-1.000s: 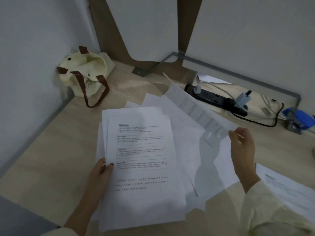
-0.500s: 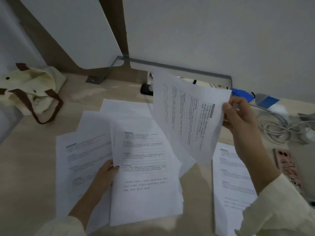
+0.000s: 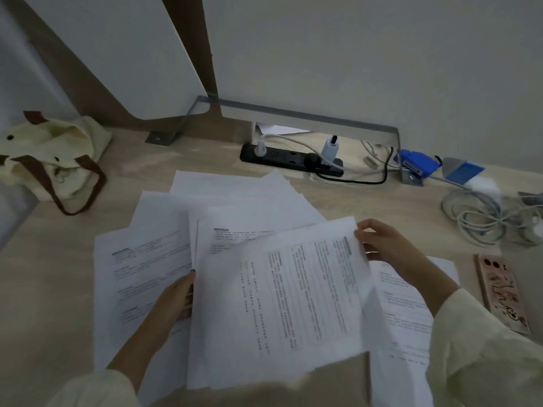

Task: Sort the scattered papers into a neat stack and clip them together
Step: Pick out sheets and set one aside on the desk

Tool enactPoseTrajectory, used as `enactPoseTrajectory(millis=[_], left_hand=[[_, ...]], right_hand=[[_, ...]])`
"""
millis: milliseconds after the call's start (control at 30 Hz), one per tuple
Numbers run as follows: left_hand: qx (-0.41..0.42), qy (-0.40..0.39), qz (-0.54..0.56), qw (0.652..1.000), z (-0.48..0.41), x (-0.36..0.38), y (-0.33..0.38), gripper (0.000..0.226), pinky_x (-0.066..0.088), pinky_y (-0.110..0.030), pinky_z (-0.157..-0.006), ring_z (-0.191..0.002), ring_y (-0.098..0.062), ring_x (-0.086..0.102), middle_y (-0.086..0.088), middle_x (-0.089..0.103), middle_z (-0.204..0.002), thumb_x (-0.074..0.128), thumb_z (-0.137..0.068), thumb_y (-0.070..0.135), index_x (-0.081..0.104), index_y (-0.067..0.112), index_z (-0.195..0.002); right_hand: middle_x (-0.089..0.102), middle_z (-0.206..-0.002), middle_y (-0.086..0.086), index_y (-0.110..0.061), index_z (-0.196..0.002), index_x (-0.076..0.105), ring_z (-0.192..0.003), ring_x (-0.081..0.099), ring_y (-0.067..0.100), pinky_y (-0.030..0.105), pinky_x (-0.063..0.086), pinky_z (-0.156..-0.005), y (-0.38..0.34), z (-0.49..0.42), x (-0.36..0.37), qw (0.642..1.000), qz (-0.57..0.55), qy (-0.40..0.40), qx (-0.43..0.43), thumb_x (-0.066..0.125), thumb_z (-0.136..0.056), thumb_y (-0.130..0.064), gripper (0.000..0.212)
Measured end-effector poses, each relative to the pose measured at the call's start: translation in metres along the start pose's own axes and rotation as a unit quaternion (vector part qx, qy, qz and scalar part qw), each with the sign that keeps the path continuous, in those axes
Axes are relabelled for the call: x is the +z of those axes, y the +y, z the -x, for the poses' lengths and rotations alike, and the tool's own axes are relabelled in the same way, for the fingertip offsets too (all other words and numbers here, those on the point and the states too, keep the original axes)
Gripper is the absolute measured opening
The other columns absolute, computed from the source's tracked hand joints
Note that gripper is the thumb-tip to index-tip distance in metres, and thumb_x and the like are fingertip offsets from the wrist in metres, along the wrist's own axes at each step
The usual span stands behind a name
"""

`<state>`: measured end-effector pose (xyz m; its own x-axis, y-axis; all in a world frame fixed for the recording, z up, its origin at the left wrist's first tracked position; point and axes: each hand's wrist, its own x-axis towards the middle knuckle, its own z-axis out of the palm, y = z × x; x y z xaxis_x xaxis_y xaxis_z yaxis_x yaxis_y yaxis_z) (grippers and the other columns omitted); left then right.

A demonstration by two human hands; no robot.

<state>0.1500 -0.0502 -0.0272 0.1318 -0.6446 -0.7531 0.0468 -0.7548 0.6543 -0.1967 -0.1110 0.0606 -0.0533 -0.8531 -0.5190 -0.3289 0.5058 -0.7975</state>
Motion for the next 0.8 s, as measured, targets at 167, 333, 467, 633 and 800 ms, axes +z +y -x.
enactPoseTrajectory(millis=[167, 333, 467, 633, 800], left_hand=[[-0.023, 0.023, 0.053, 0.998, -0.010, -0.001, 0.009, 0.026, 0.047, -0.036, -0.074, -0.085, -0.029, 0.058, -0.013, 0.061, -0.103, 0.052, -0.092, 0.025, 0.061, 0.004, -0.105], [-0.045, 0.040, 0.092, 0.994, -0.020, -0.012, 0.012, 0.059, 0.042, -0.039, -0.085, -0.106, -0.033, 0.056, -0.018, 0.056, -0.126, 0.040, -0.091, 0.049, 0.049, 0.004, -0.129], [-0.024, 0.019, 0.071, 0.997, -0.020, -0.021, 0.014, 0.051, 0.050, -0.032, -0.067, -0.081, -0.020, 0.061, -0.006, 0.066, -0.093, 0.036, -0.090, 0.054, 0.062, 0.012, -0.102], [-0.025, -0.028, 0.009, 0.999, -0.022, -0.016, 0.028, 0.023, 0.056, -0.028, -0.063, -0.074, -0.018, 0.065, -0.007, 0.067, -0.087, 0.055, -0.089, 0.036, 0.063, 0.014, -0.086], [0.052, -0.058, -0.100, 0.992, -0.030, -0.011, 0.019, 0.027, 0.055, -0.024, -0.064, -0.081, -0.007, 0.067, 0.004, 0.068, -0.097, 0.069, -0.079, 0.033, 0.058, 0.023, -0.101]], right_hand=[[0.066, -0.089, 0.023, -0.014, -0.088, 0.049, -0.079, 0.060, 0.035, 0.039, 0.048, -0.073, -0.010, -0.038, 0.035, 0.965, 0.250, 0.044, -0.063, 0.044, -0.095, -0.016, 0.009], [0.058, -0.088, 0.009, -0.018, -0.104, 0.046, -0.072, 0.050, 0.024, 0.030, 0.036, -0.062, -0.048, -0.059, 0.071, 0.856, 0.487, 0.042, -0.169, 0.030, -0.099, -0.020, 0.018], [0.063, -0.098, 0.010, -0.017, -0.106, 0.048, -0.078, 0.056, 0.027, 0.036, 0.045, -0.069, -0.068, -0.076, 0.084, 0.799, 0.564, 0.027, -0.205, 0.035, -0.096, -0.014, 0.017], [0.063, -0.100, 0.010, -0.018, -0.107, 0.048, -0.085, 0.059, 0.030, 0.041, 0.050, -0.074, -0.081, -0.088, 0.106, 0.773, 0.577, -0.029, -0.263, 0.036, -0.097, -0.014, 0.017], [0.058, -0.094, 0.009, -0.014, -0.111, 0.049, -0.081, 0.059, 0.030, 0.036, 0.044, -0.062, -0.076, -0.089, 0.170, 0.765, 0.550, -0.054, -0.329, 0.042, -0.090, -0.001, 0.025]])
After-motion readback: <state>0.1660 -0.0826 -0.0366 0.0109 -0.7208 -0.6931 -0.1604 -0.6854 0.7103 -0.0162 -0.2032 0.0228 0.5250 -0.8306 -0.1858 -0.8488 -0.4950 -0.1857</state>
